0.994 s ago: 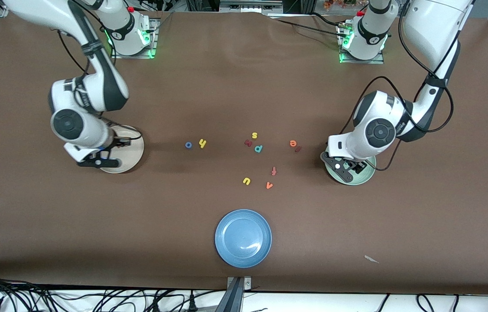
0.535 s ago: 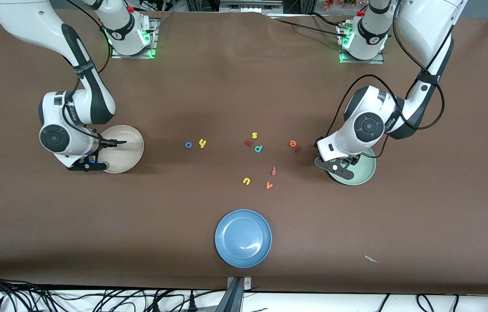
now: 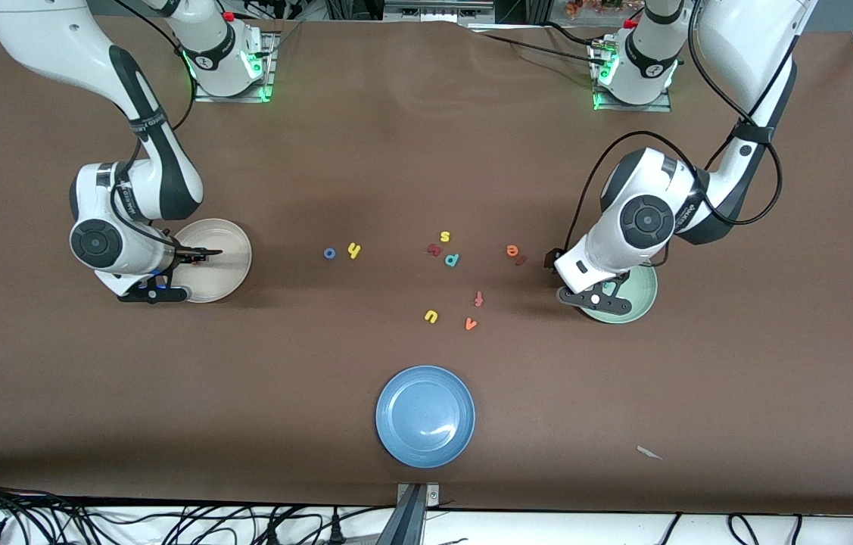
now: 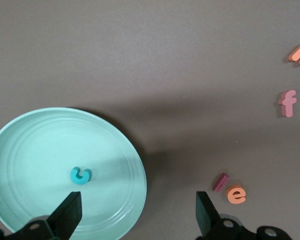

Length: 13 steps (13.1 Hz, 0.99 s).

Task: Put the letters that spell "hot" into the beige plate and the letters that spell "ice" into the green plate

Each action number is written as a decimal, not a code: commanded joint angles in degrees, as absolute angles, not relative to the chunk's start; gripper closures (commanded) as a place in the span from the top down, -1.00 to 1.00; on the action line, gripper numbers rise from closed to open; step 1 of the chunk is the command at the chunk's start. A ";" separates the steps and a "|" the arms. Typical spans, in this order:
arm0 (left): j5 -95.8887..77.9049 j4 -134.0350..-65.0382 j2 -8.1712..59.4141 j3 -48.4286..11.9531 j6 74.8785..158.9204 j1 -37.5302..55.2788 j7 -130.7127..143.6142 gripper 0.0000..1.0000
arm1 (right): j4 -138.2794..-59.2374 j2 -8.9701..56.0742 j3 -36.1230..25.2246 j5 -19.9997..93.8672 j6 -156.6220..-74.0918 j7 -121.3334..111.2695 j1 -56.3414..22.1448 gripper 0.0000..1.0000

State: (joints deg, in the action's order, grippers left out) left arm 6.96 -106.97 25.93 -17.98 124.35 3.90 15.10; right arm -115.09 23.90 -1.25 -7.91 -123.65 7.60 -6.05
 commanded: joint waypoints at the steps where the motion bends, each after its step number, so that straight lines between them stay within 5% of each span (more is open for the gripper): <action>1: 5.71 -106.44 25.31 -17.93 122.70 4.04 17.66 1.00 | -114.00 20.57 4.55 -6.25 -121.03 12.11 -6.15 0.98; 9: 5.71 -106.52 25.14 -18.54 120.94 5.54 30.39 1.00 | -112.06 26.18 14.77 -3.96 -130.76 31.10 -10.88 0.95; 11: 5.45 -106.61 25.83 -18.54 120.06 7.11 37.31 1.00 | -112.06 27.77 14.77 -4.04 -133.14 35.14 -13.17 0.61; 13: 5.10 -106.44 27.06 -18.63 120.15 9.30 47.59 1.00 | -112.23 29.61 14.77 -4.04 -136.48 35.95 -14.15 0.54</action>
